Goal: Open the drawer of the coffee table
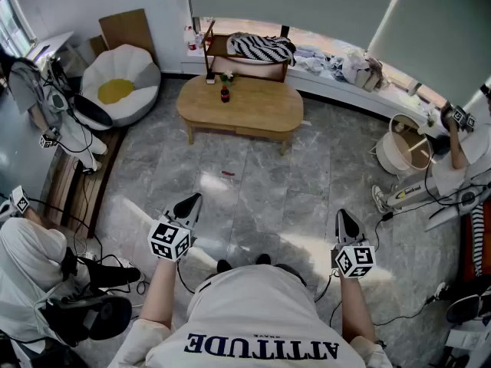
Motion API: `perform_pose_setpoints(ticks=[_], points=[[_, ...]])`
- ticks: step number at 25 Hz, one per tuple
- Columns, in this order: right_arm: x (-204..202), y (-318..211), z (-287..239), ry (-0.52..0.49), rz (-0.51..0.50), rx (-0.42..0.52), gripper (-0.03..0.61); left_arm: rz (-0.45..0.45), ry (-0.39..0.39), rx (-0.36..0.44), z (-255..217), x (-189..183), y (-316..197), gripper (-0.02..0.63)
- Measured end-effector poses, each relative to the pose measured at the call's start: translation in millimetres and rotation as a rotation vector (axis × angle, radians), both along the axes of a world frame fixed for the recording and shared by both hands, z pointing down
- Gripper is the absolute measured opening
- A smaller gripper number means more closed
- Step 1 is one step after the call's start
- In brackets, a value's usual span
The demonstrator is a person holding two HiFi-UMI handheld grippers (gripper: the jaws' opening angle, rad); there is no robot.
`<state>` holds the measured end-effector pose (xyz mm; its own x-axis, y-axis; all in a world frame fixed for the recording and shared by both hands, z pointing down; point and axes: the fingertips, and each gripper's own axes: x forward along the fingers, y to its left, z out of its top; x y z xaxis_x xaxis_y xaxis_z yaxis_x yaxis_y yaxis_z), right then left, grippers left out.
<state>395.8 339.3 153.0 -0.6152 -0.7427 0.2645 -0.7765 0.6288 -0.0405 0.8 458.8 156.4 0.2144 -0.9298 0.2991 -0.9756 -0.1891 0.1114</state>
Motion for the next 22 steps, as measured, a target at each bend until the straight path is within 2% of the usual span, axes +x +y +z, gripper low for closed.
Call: perform_pose_setpoints(ticks=[22], points=[[8,-11,12,-0.013,-0.011,-0.004,0.018,-0.012,-0.004,-0.007,11,11,-4,0.021]])
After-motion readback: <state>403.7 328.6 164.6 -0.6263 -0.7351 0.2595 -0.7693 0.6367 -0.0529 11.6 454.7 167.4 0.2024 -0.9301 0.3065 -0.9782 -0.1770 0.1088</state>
